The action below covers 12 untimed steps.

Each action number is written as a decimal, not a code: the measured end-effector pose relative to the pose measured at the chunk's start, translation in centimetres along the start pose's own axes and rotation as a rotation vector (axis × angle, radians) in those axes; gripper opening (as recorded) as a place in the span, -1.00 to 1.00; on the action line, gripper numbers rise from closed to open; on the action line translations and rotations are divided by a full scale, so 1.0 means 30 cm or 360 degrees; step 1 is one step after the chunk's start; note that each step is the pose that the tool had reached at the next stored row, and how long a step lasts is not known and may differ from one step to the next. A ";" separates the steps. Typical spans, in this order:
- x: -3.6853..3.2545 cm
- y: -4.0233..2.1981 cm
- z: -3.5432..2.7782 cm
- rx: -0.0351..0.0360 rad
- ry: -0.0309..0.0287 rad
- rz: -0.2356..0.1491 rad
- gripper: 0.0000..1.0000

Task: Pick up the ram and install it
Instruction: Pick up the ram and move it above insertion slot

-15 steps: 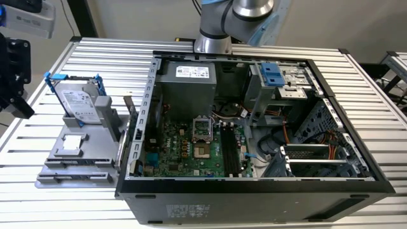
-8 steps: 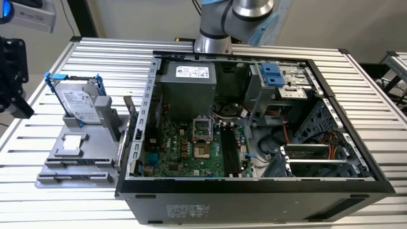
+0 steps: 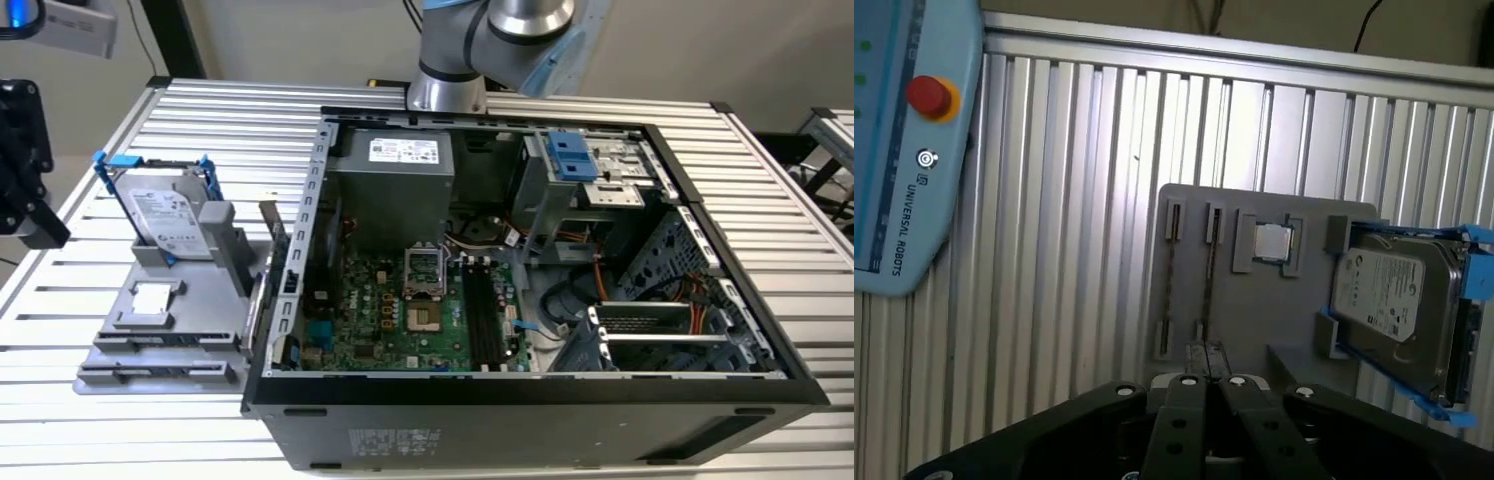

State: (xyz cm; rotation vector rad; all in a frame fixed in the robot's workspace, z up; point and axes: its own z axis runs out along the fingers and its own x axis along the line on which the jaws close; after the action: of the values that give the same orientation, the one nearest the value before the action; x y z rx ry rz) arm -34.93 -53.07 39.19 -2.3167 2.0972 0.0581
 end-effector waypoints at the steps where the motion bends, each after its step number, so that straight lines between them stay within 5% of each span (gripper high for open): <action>1: 0.000 0.000 0.000 -0.0001 0.00004 -0.0018 -1.00; 11: 0.000 0.000 0.000 -0.0001 0.00005 -0.0029 -1.00; 12: 0.000 0.000 0.000 -0.0001 0.00004 -0.0030 1.00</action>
State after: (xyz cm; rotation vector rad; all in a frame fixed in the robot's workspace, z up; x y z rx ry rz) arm -34.93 -53.07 39.19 -2.3364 2.0759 0.0583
